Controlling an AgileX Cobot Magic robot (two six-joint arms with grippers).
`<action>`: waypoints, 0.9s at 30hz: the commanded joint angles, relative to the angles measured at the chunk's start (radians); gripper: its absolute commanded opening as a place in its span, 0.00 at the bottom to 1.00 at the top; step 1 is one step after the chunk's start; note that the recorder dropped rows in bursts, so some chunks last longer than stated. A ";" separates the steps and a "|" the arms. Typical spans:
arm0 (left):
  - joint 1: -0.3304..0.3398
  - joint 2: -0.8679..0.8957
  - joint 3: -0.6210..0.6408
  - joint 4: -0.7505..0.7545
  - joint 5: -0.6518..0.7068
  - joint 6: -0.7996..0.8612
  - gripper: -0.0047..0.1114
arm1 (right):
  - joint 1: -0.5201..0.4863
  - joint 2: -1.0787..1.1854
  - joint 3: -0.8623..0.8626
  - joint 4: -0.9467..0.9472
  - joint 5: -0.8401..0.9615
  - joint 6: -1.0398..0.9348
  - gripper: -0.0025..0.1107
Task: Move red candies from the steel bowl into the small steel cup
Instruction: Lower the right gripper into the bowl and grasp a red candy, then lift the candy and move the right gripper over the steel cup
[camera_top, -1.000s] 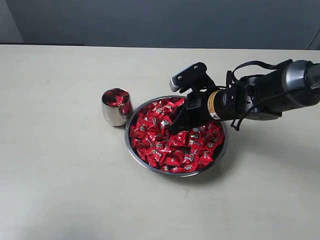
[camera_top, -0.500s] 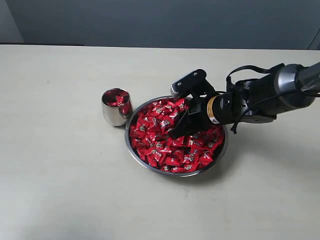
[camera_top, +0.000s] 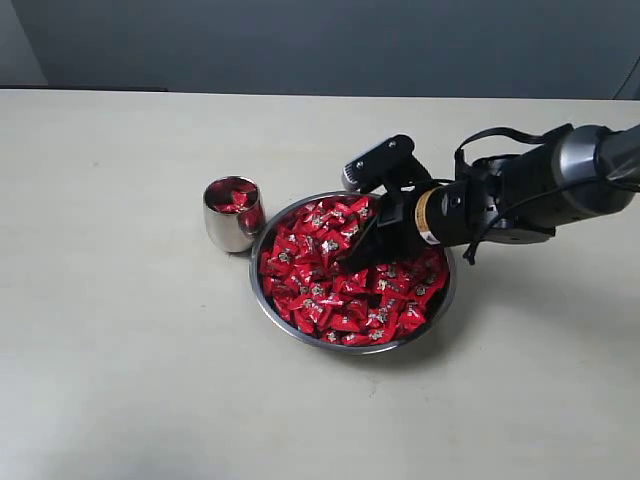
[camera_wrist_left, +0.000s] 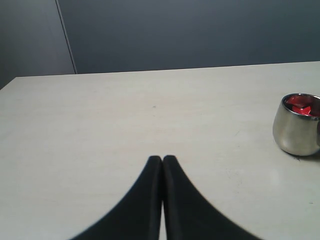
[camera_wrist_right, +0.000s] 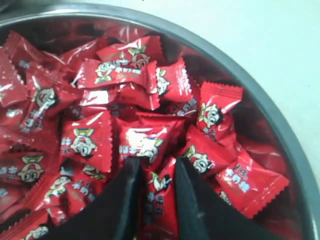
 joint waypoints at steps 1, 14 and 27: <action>0.001 -0.004 0.004 -0.003 -0.002 -0.002 0.04 | 0.000 -0.047 -0.004 0.000 0.021 0.000 0.01; 0.001 -0.004 0.004 -0.003 -0.002 -0.002 0.04 | 0.000 -0.146 -0.004 0.047 -0.002 0.004 0.01; 0.001 -0.004 0.004 -0.003 -0.002 -0.002 0.04 | -0.004 -0.099 -0.175 0.106 -0.257 0.028 0.01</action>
